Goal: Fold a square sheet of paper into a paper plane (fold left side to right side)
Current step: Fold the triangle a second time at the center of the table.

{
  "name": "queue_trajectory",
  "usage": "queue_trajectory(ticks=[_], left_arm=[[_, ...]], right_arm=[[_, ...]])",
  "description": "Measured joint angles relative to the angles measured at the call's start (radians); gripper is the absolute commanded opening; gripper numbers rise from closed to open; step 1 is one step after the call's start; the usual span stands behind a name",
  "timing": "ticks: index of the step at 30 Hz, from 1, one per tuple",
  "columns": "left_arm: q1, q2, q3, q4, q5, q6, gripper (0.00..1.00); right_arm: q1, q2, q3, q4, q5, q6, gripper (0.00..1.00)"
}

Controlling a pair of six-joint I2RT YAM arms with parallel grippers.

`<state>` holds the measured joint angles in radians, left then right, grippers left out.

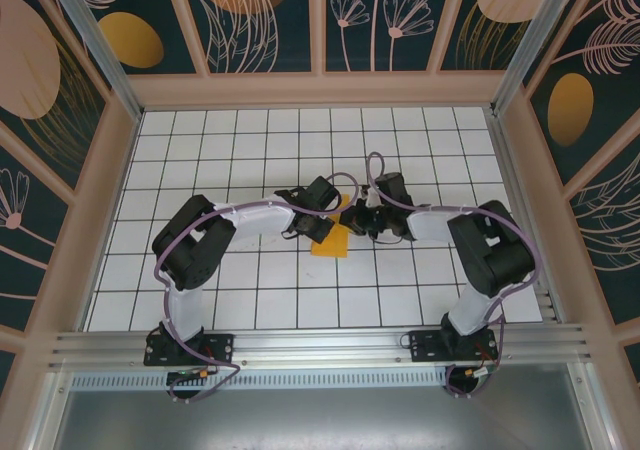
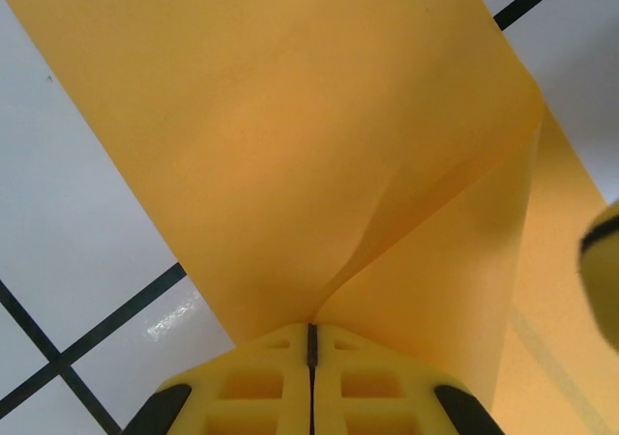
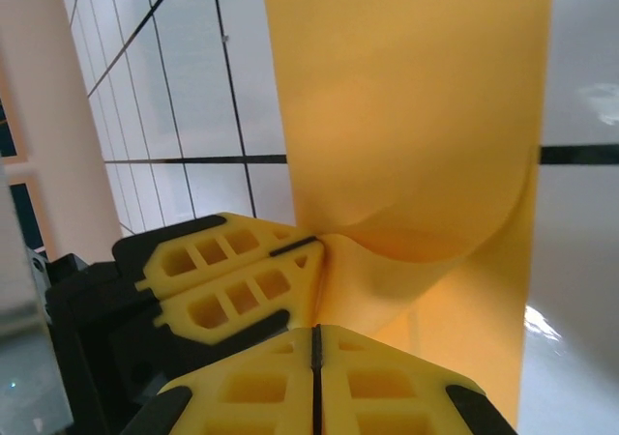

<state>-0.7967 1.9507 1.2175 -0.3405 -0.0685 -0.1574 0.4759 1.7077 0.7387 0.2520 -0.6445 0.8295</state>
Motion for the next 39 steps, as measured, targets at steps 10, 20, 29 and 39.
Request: queue_trajectory(ticks=[10,20,29,39], left_arm=[[0.0,0.0,0.0,0.0,0.0,0.0,0.07],[0.0,0.0,0.0,0.0,-0.002,0.0,0.08],[0.0,0.0,0.0,0.0,-0.005,0.0,0.08],[0.0,0.0,0.0,0.002,-0.013,0.0,0.07]], right_arm=[[0.009,0.063,0.025,0.014,-0.006,0.011,0.1],[0.012,0.073,0.026,0.014,-0.007,0.01,0.1],[0.012,0.093,0.042,-0.01,0.013,-0.004,0.1],[0.012,0.111,0.043,-0.024,0.027,-0.013,0.1]])
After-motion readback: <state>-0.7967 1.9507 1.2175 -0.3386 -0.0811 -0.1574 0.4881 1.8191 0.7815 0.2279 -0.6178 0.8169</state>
